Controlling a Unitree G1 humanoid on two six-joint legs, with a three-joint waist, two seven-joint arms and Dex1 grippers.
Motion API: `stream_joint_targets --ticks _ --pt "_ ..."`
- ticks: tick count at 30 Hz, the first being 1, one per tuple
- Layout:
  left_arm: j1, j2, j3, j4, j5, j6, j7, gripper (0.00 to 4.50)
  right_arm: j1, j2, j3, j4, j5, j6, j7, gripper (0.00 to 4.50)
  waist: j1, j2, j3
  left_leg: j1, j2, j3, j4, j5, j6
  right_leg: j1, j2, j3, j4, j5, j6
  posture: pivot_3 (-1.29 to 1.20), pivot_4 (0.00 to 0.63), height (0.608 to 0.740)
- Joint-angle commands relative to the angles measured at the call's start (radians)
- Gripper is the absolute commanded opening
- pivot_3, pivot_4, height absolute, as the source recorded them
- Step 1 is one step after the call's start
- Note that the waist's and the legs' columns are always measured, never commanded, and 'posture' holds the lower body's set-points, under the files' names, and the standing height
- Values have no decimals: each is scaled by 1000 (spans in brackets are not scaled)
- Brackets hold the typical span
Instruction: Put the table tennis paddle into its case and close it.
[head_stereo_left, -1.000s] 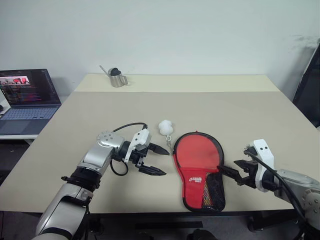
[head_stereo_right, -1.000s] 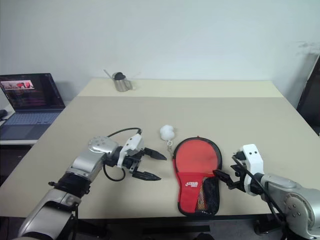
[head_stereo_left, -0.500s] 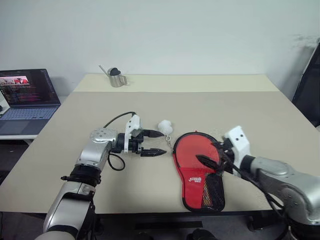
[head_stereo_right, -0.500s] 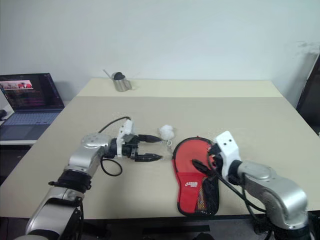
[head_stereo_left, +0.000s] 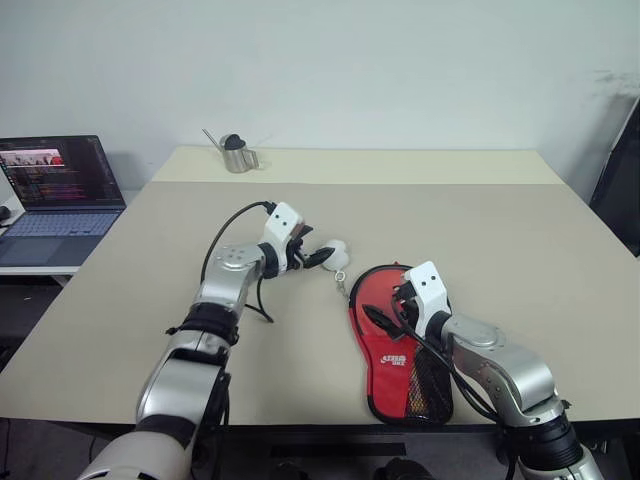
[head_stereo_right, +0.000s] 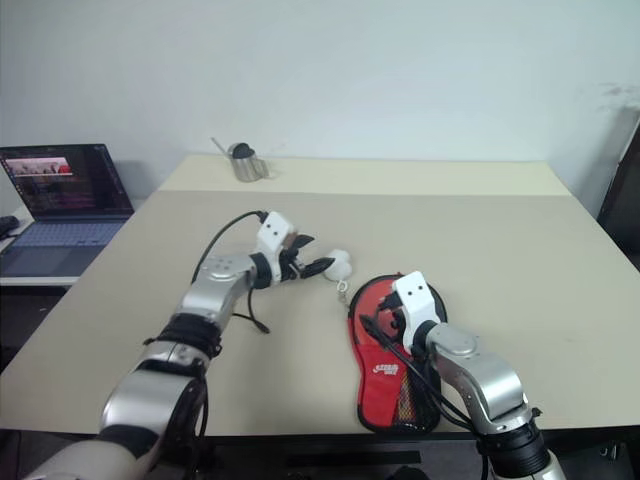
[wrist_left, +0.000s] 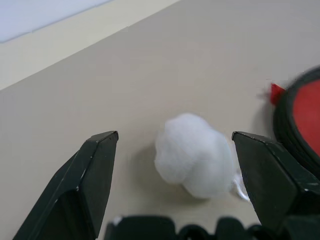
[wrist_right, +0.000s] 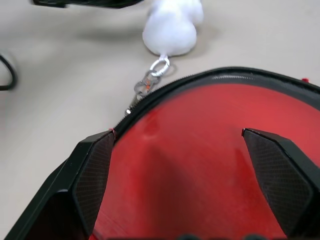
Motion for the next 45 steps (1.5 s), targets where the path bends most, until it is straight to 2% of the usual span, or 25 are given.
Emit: stream_joint_targets --ticks 1,8,19,22,29,32,40,45 --pt "-79 -30 31 104 1 25 32 3995 2 8 -10 -18 -9 -24 7 4465 0 0 0 0 0 0 0 0 0 0 0 0 0 0 0 0 150 740" --pt "-162 -92 46 300 23 79 77 3995 5 24 -20 -25 -20 -23 0 4465 -4 0 0 0 0 0 0 0 0 0 0 0 0 0 0 0 150 740" --pt "-168 -146 24 374 107 65 80 3995 20 47 -28 -46 -35 -16 -23 4465 -2 0 0 1 0 0 0 0 0 0 0 0 1 0 0 0 150 740" --pt "-166 -154 30 378 117 63 84 3423 34 51 -28 -57 -39 -18 -37 4500 -1 0 0 1 0 0 0 0 0 0 0 0 1 0 0 0 150 740" --pt "-161 -165 45 380 113 61 71 1066 68 54 -30 -63 -58 -10 -72 4500 -1 0 0 1 0 0 0 0 0 0 0 0 1 0 0 0 150 740" --pt "-159 -167 50 378 112 59 72 332 97 66 -40 -72 -47 8 -82 4500 -1 -1 0 1 0 0 0 0 0 1 0 0 1 0 0 0 150 740" --pt "-185 -171 60 347 111 36 47 216 180 65 -13 -27 -73 31 -75 4500 -1 -2 -1 2 0 0 0 0 0 1 0 0 1 0 0 0 150 740" --pt "-219 -185 41 350 133 13 48 216 222 59 10 26 -93 0 -56 4500 -1 -8 -5 4 0 -1 0 0 0 5 0 -1 0 0 0 0 150 740"
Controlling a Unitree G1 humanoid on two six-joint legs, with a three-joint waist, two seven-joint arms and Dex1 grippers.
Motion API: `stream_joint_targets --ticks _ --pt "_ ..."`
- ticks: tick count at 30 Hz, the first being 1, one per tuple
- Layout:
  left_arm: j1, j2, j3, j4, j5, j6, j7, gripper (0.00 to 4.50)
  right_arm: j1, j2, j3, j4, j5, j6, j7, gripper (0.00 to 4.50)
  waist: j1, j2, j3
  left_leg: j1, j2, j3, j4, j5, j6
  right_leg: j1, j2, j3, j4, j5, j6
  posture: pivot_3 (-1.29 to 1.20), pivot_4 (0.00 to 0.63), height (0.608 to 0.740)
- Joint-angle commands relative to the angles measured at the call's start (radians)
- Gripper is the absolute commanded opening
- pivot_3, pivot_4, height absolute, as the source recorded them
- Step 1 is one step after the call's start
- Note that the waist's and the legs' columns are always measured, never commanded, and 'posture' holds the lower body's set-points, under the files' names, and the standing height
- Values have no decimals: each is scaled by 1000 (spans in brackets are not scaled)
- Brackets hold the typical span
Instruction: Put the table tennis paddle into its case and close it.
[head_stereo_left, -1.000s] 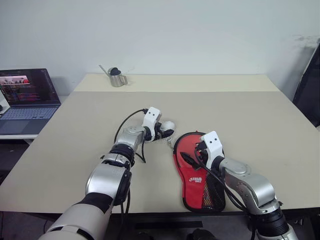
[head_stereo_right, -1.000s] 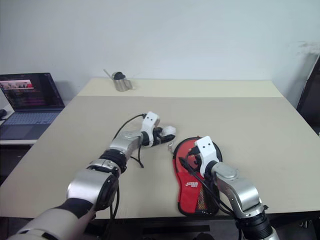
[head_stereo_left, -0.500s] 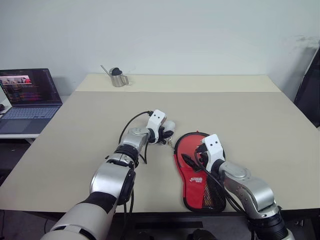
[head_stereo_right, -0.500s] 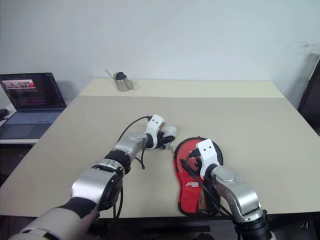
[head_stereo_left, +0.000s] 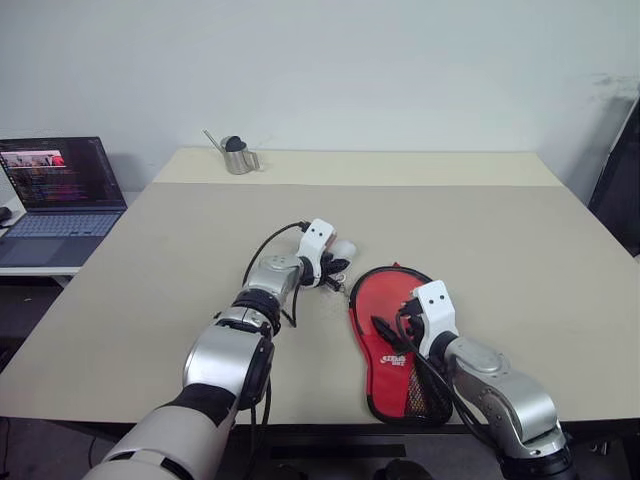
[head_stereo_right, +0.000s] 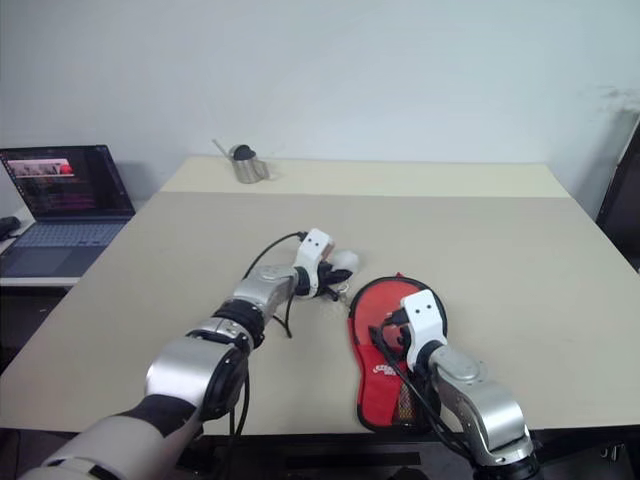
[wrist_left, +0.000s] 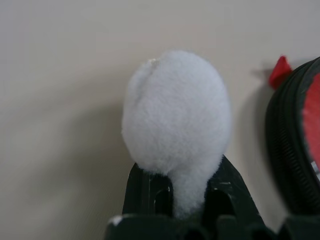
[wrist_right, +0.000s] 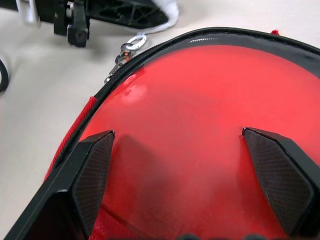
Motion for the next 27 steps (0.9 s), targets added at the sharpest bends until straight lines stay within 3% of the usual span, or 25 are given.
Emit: stream_joint_targets --ticks 1,7,27 --pt "-53 -11 -22 -22 32 -45 3 216 57 -3 22 84 -14 17 12 4500 0 -3 -2 1 0 0 0 0 0 1 0 0 0 0 0 0 150 740" --pt "-87 -47 -67 17 104 -107 68 216 65 21 19 102 -21 8 5 4500 0 -7 -4 9 0 0 -1 0 0 9 -1 -1 -2 0 0 0 150 740" --pt "-189 -187 -113 85 262 -204 342 216 180 106 37 -21 -15 83 -44 4500 0 -9 -6 10 0 0 -2 0 0 10 -1 0 -3 0 0 0 150 740"
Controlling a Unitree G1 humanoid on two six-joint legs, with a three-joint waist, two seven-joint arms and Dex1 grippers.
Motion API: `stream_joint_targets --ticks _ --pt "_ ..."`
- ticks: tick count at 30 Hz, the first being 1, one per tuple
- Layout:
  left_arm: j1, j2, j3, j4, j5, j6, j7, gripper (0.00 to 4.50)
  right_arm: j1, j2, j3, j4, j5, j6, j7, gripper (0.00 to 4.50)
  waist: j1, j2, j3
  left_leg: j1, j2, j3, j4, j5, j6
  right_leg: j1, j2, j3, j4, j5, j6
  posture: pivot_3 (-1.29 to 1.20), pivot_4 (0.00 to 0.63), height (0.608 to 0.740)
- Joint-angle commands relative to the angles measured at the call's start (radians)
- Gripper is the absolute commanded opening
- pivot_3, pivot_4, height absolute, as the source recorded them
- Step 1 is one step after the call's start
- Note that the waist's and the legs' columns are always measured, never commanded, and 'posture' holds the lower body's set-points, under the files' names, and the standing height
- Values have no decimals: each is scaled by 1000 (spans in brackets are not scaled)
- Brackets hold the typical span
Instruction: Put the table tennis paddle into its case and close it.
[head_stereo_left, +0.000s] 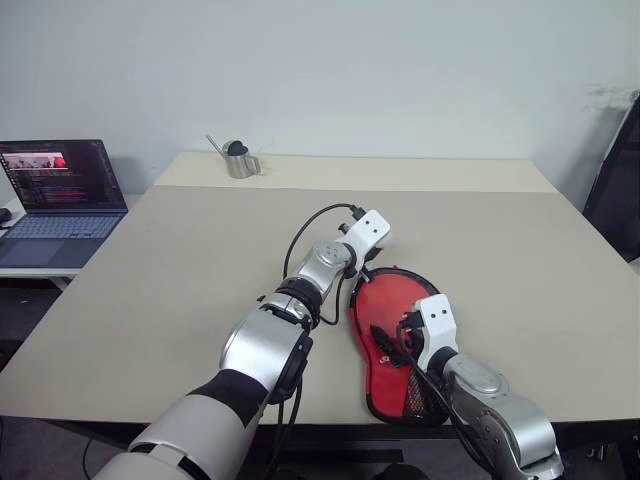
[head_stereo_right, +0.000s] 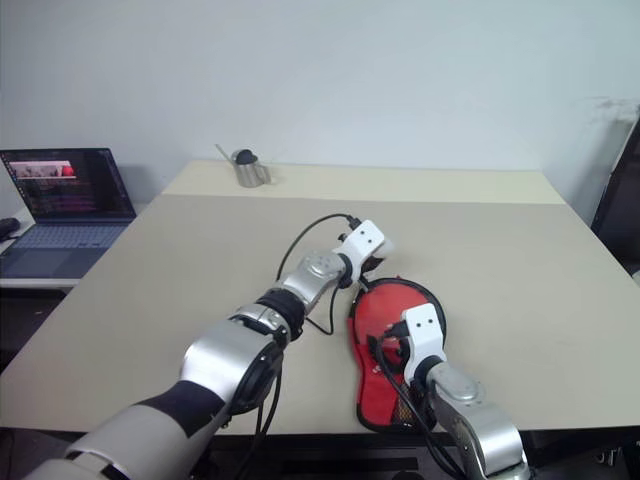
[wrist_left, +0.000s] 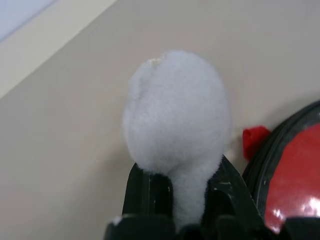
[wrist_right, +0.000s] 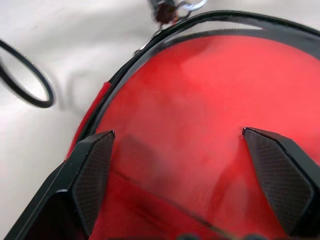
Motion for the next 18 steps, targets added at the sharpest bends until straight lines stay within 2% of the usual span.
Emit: stream_joint_targets --ticks 1,12,18 --pt "-67 -21 -11 -17 33 -48 46 216 68 18 41 57 9 89 -15 4500 0 0 0 0 0 0 0 0 0 0 0 0 0 0 0 0 150 740" --pt "-146 -81 -50 -7 132 -89 147 215 127 65 64 20 8 91 -58 4500 0 0 0 -1 0 0 -1 0 0 0 -1 -1 -3 0 0 0 150 740" --pt "-165 -104 -124 -3 224 -137 196 215 145 79 78 0 9 97 -76 4500 0 0 0 -2 0 0 -2 -1 -1 0 -1 -1 -5 0 0 0 150 740"
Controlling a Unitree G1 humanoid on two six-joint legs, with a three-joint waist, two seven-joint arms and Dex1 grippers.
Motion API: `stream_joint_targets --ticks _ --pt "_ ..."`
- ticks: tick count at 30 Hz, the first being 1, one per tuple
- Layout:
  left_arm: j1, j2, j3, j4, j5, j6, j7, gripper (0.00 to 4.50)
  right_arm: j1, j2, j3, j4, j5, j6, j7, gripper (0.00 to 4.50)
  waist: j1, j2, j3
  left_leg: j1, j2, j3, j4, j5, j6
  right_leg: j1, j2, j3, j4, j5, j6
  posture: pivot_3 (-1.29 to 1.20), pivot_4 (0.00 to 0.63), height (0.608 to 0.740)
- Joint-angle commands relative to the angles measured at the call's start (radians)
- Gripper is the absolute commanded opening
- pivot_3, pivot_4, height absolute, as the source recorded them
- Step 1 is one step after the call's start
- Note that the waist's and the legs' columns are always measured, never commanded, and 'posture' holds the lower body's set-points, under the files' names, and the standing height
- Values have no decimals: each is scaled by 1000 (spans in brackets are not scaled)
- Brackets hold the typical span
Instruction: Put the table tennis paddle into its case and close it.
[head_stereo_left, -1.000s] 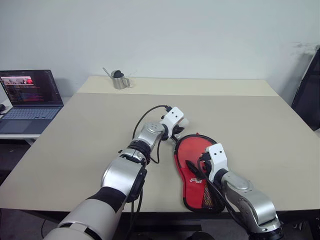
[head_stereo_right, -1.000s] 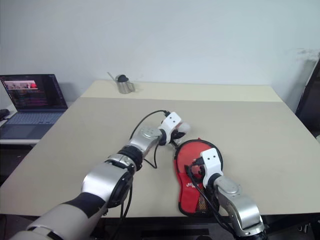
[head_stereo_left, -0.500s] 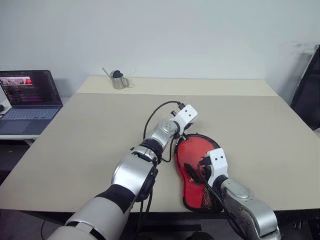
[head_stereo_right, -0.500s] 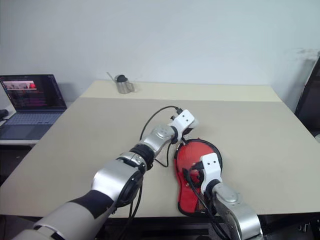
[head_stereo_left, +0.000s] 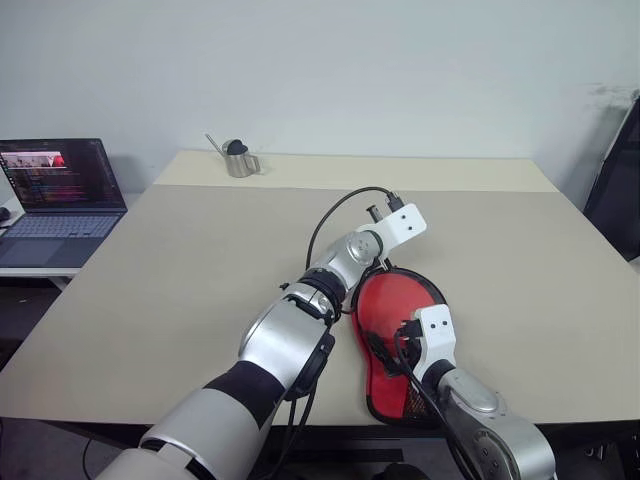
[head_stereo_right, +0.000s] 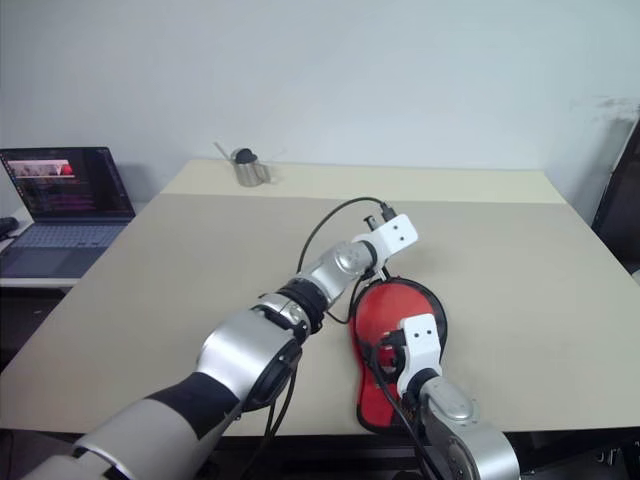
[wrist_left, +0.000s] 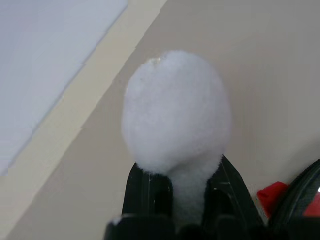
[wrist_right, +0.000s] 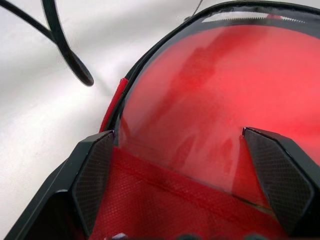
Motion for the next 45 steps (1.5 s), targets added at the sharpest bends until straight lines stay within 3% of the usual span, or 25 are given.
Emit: stream_joint_targets --ticks 1,14,24,30,38,45 --pt "-70 -32 -40 -38 45 -78 46 215 63 9 47 76 12 94 -4 4500 0 0 0 0 0 0 0 0 0 0 0 0 -1 0 0 0 150 740" --pt "51 -89 -137 -28 115 -87 -94 215 58 25 40 84 10 79 -20 4500 -2 0 0 -4 -1 1 -1 -1 -1 0 -2 -1 -9 2 4 0 150 740" --pt "31 -74 -83 -36 64 -87 -101 3686 37 19 33 103 8 75 -10 4500 -3 0 -1 -4 -1 0 -1 -1 -1 0 -2 -1 -9 2 4 0 150 740" --pt "-10 -22 -48 -46 32 -134 -129 3686 13 2 9 120 13 62 10 4500 -4 0 -1 -4 -1 1 0 -1 -1 0 -2 0 -8 3 5 0 150 740" --pt "-39 116 88 -67 -105 -157 -225 3686 -2 -39 -38 27 44 112 45 4500 -3 1 -1 -3 -1 1 -1 -1 -1 0 -2 0 -8 3 5 0 150 740" --pt "37 199 249 -119 -335 -171 -676 3686 11 -137 -95 -201 163 242 124 4500 1 1 0 -9 -1 1 -1 -1 -2 -3 -3 -1 -10 3 5 0 150 740"
